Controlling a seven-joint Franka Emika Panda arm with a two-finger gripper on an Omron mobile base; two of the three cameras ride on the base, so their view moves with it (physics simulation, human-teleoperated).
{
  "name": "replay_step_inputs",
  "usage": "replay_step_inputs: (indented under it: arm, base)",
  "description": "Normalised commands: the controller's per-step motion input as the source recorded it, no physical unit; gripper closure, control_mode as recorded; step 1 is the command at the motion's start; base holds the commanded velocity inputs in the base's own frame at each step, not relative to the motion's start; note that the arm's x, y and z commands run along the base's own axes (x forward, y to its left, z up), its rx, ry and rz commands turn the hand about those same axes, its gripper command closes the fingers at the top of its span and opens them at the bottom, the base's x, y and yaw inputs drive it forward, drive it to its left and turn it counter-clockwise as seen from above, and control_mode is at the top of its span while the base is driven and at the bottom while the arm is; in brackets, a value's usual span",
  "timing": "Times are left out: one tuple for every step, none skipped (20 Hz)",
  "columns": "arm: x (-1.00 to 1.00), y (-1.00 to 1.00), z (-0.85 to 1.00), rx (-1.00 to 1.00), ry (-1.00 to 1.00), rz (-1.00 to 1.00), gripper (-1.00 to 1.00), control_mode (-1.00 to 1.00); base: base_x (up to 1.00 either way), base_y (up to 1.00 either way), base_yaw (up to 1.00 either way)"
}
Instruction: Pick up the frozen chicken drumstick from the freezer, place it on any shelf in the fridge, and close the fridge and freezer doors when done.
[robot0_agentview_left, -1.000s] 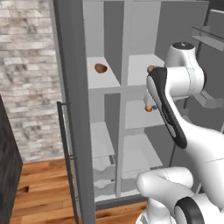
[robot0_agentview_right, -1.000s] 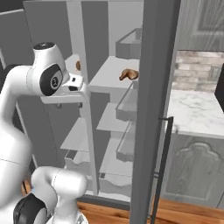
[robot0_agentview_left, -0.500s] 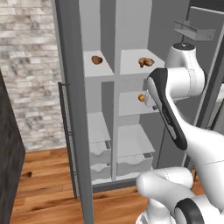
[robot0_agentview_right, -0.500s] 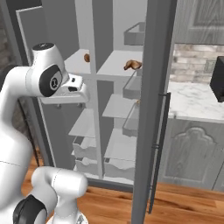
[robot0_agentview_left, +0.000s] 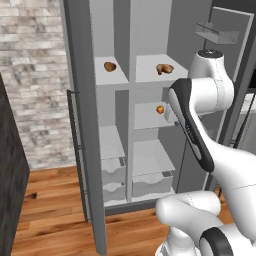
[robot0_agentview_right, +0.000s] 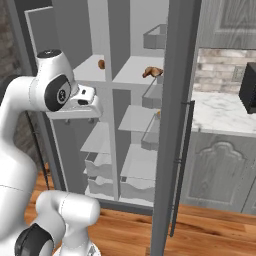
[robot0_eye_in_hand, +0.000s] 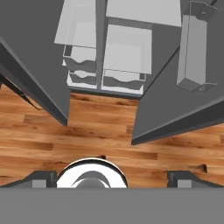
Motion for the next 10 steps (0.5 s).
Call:
replay_step_inputs:
  arm:
    - [-0.09, 0.00, 0.00, 0.00, -0.02, 0.00, -1.00, -1.00]
    - [-0.08, 0.00, 0.00, 0.00, -0.03, 0.00, -1.00, -1.00]
    - [-0.09, 0.00, 0.00, 0.00, -0.03, 0.00, -1.00, -1.00]
    - [-0.06, 0.03, 0.00, 0.00, -0.04, 0.00, -1.00, -1.00]
    - [-0.03, 0.06, 0.00, 0.00, -0.04, 0.00, -1.00, -1.00]
    - [-0.06, 0.06, 0.00, 0.00, -0.04, 0.00, -1.00, -1.00]
    - [-0.09, 0.07, 0.00, 0.00, -0.05, 0.00, -1.00, -1.00]
    - [-0.18, 0.10, 0.00, 0.00, -0.06, 0.00, -1.00, -1.00]
    - [-0.21, 0.18, 0.00, 0.00, -0.06, 0.00, -1.00, -1.00]
    - [-0.36, 0.30, 0.00, 0.02, -0.10, 0.00, -1.00, -1.00]
  base:
    - [0.00, 0.00, 0.00]
    - [0.00, 0.00, 0.00]
    - [0.00, 0.00, 0.00]
    - [0.00, 0.00, 0.00]
    - [0.00, 0.00, 0.00]
    - [0.00, 0.00, 0.00]
    - [0.00, 0.00, 0.00]
    - [0.00, 0.00, 0.00]
    - [0.00, 0.00, 0.00]
    - [0.00, 0.00, 0.00]
